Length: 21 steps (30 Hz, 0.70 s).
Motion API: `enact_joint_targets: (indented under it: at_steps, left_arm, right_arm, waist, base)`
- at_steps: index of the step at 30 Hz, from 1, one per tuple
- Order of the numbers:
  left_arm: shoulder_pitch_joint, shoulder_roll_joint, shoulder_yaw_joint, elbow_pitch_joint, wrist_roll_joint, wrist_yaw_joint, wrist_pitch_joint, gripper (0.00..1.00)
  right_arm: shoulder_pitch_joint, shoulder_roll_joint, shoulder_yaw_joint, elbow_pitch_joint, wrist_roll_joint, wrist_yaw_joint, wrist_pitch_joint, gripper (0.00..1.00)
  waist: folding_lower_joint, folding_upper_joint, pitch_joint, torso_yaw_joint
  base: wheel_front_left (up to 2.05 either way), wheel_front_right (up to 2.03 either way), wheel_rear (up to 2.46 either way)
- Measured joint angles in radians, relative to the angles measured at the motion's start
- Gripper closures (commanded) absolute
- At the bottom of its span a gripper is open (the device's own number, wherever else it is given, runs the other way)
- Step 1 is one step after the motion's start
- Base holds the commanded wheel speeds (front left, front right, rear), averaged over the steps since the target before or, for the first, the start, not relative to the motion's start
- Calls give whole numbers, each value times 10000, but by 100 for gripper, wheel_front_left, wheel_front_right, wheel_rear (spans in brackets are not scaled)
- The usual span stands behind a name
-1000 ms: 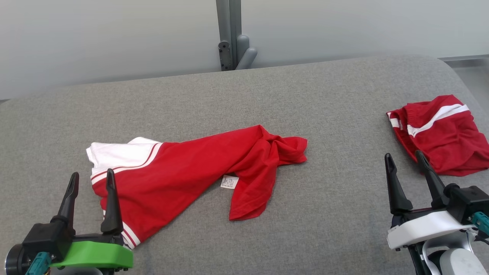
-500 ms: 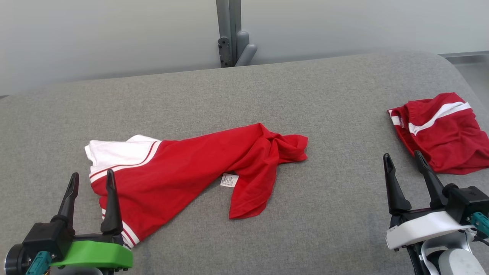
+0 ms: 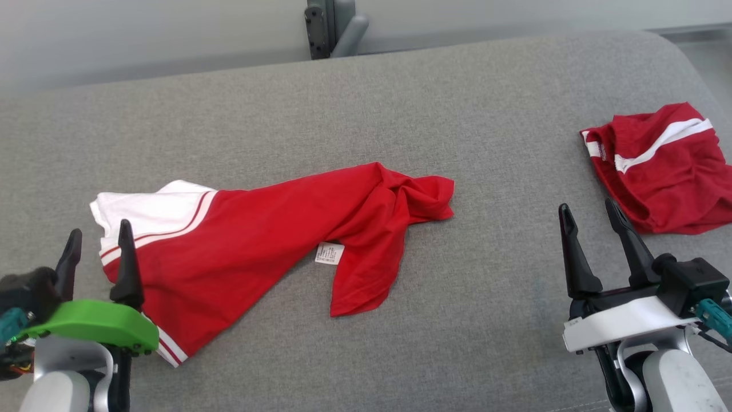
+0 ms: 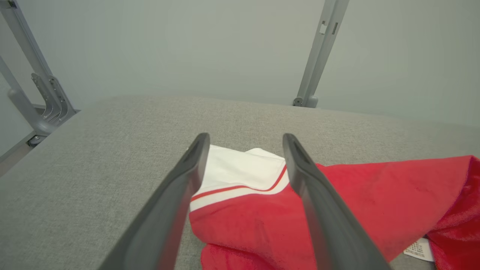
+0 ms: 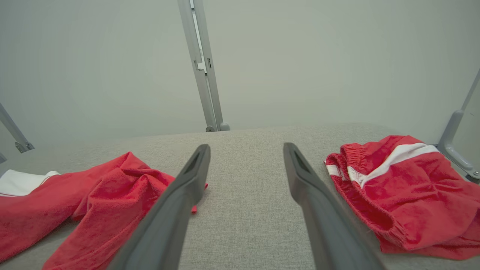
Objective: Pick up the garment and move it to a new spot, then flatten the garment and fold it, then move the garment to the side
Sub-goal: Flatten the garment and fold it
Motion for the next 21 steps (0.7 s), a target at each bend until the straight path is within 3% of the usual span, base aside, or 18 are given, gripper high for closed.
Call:
enact_joint_targets:
  at_steps: [12, 19, 20, 21]
  left_arm:
    - [-2865, 596, 644, 3632, -1597, -1221, 830, 0]
    - [-3944, 940, 838, 5451, -1904, -1724, 794, 0]
    - [-4052, 984, 844, 5572, -1925, -1789, 746, 22]
    - [-4130, 1018, 832, 5647, -1937, -1870, 663, 70]
  right_arm:
    - [-1125, 127, 410, 500, 151, 0, -570, 0]
    - [-1469, 171, 579, 909, 207, 0, -782, 0]
    - [-1485, 180, 581, 953, 228, 0, -813, 0]
    - [-1492, 182, 571, 988, 238, 0, -832, 0]
  waist:
    - [2, -1, 1912, -451]
    - [2, 0, 2723, -800]
    - [2, 0, 2780, -865]
    - [2, 0, 2822, -920]
  base:
    - [0, 0, 0]
    - [0, 0, 0]
    - [0, 0, 0]
    - [0, 0, 0]
